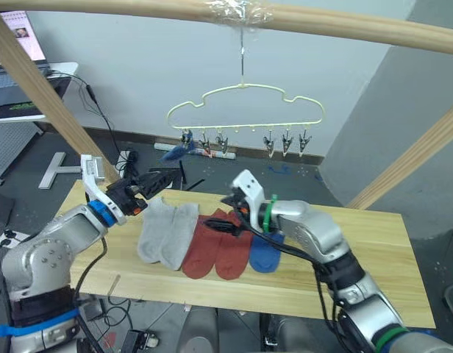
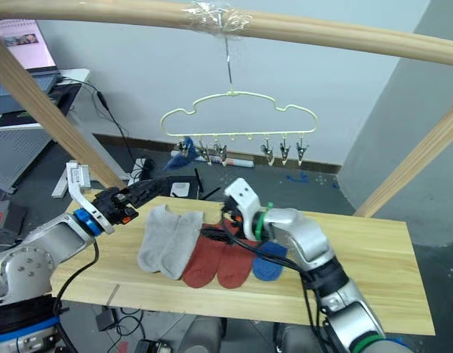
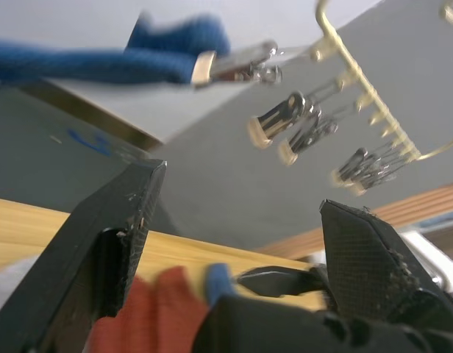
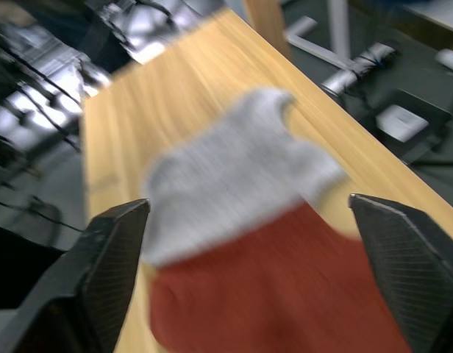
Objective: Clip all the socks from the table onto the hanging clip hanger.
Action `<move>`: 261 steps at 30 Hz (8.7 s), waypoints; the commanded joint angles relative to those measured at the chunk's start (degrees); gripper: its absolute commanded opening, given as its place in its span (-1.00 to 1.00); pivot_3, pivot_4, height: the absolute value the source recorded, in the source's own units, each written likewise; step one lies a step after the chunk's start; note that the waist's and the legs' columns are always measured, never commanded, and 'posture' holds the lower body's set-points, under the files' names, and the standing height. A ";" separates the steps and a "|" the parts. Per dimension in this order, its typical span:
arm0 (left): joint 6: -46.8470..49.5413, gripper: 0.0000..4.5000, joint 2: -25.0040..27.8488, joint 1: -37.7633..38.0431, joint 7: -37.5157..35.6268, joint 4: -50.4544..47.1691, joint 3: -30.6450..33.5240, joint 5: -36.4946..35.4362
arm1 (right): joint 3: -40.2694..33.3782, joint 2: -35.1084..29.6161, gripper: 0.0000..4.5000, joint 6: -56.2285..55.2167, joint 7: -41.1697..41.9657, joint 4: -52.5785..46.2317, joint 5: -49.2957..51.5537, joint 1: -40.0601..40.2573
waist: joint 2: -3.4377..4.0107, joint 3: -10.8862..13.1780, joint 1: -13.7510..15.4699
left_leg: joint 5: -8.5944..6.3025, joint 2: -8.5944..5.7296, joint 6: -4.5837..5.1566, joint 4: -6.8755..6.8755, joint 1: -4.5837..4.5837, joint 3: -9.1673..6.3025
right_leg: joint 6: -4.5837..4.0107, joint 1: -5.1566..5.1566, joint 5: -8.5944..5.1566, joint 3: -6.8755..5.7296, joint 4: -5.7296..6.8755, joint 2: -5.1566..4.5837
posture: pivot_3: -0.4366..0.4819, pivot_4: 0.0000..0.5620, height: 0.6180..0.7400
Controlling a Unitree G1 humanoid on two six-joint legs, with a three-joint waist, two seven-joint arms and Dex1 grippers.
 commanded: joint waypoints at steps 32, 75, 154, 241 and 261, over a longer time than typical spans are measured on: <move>-42.39 -0.57 -19.84 -9.54 9.96 15.45 -20.70 39.74 | -14.16 -10.56 1.00 -3.61 -4.77 -24.36 5.93 7.01 | 0.03 -0.03 -0.46 | 0.12 0.05 0.08 0.60 0.44 -0.09 | 0.03 0.78 0.18 0.07 -0.03 0.20 | 0.44 -0.32 1.00; -52.40 0.19 -22.28 -17.18 15.35 25.99 -20.47 46.01 | -16.51 -11.87 1.00 -0.87 -7.39 -23.76 9.26 4.56 | 0.03 -0.03 -1.88 | 0.13 0.04 0.10 0.75 0.42 -0.10 | 0.09 0.86 0.26 0.09 -0.04 0.20 | 0.39 -0.29 1.00; -39.64 -1.00 -25.91 -15.24 10.11 21.56 -16.75 33.95 | 0.39 -11.19 -1.00 -23.55 -5.27 14.26 -16.95 13.63 | 0.10 -0.10 -1.66 | 0.19 0.02 0.20 0.78 0.54 -0.07 | 0.34 0.95 0.30 0.13 -0.03 0.21 | 0.50 -0.32 1.00; 4.68 -1.00 -12.89 -17.45 1.80 14.40 -4.17 -4.06 | -4.87 -5.60 -1.00 -7.63 0.81 -9.64 -2.98 0.27 | 0.15 -0.11 -2.94 | 0.21 0.04 0.20 0.69 0.43 -0.16 | 0.34 0.85 0.31 0.05 -0.08 0.20 | 0.59 -0.36 1.00; 5.02 -1.00 -13.29 -17.79 2.56 13.53 -4.61 -4.31 | -3.90 -1.76 -1.00 -8.22 -0.98 -7.51 -3.23 -2.51 | 0.16 -0.11 -3.06 | 0.21 0.04 0.20 0.68 0.43 -0.16 | 0.35 0.84 0.30 0.05 -0.09 0.20 | 0.58 -0.35 1.00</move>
